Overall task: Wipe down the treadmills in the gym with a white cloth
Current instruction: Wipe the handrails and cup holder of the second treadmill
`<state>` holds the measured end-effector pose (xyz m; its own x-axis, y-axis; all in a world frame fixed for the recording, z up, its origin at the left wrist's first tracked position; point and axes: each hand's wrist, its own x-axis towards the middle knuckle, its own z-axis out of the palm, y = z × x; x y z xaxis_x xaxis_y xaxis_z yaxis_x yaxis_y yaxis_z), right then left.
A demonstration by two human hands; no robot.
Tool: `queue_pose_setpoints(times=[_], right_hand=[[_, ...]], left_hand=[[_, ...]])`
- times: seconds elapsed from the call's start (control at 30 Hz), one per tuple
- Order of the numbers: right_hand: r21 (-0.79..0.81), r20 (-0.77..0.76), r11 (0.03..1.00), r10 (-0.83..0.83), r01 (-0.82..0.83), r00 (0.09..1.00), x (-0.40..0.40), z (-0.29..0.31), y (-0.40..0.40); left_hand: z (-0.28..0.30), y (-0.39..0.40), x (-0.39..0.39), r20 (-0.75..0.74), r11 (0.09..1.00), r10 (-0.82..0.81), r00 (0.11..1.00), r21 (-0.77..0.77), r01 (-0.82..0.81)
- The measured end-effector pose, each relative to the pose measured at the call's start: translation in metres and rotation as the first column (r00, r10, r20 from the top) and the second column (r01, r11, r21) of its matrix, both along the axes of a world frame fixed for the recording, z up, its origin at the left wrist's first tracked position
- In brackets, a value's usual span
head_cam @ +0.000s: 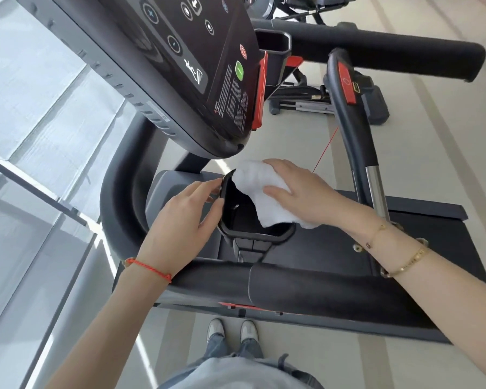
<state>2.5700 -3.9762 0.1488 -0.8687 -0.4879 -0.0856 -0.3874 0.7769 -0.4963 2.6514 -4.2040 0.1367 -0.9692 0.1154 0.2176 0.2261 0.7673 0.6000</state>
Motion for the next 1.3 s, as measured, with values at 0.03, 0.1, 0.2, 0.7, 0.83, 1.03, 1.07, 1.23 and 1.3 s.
queue_pose_setpoints(times=[0.03,0.1,0.2,0.7,0.83,1.03,1.07,1.23,1.3], right_hand=[[0.059,-0.043,0.998,0.031,-0.028,0.999,-0.007,0.003,-0.006],[0.178,-0.144,0.981,0.102,-0.075,0.984,-0.016,0.004,-0.019],[0.238,-0.25,0.967,0.148,-0.087,0.957,-0.014,0.001,-0.028],[0.217,-0.242,0.972,0.141,-0.088,0.96,-0.015,0.005,-0.032],[-0.028,-0.098,0.999,-0.033,0.031,0.995,0.005,-0.005,-0.001],[-0.02,-0.072,0.999,0.024,-0.026,0.997,0.001,-0.002,-0.001],[0.049,-0.107,0.997,0.072,-0.067,0.992,-0.006,0.002,-0.01],[0.233,-0.225,0.96,0.208,-0.154,0.952,-0.018,0.009,-0.041],[0.207,-0.247,0.974,0.138,-0.087,0.959,-0.011,0.007,-0.033]], left_hand=[[0.001,0.001,0.0,0.002,1.0,-0.001,1.0,-0.005,0.001],[0.001,0.002,0.0,0.004,1.0,0.0,1.0,-0.002,0.0],[0.002,0.002,0.0,0.009,1.0,0.003,1.0,0.008,-0.003],[0.007,0.004,0.002,-0.001,1.0,0.025,1.0,-0.001,-0.025],[0.009,0.004,0.003,0.006,1.0,0.015,1.0,-0.001,-0.015],[0.009,0.005,0.003,0.007,1.0,0.016,1.0,-0.005,-0.016],[0.009,0.004,0.003,0.003,1.0,0.015,1.0,-0.004,-0.015],[0.007,0.003,0.002,-0.009,1.0,0.029,1.0,-0.002,-0.029],[0.007,0.004,0.001,-0.006,1.0,0.025,1.0,-0.002,-0.025]])
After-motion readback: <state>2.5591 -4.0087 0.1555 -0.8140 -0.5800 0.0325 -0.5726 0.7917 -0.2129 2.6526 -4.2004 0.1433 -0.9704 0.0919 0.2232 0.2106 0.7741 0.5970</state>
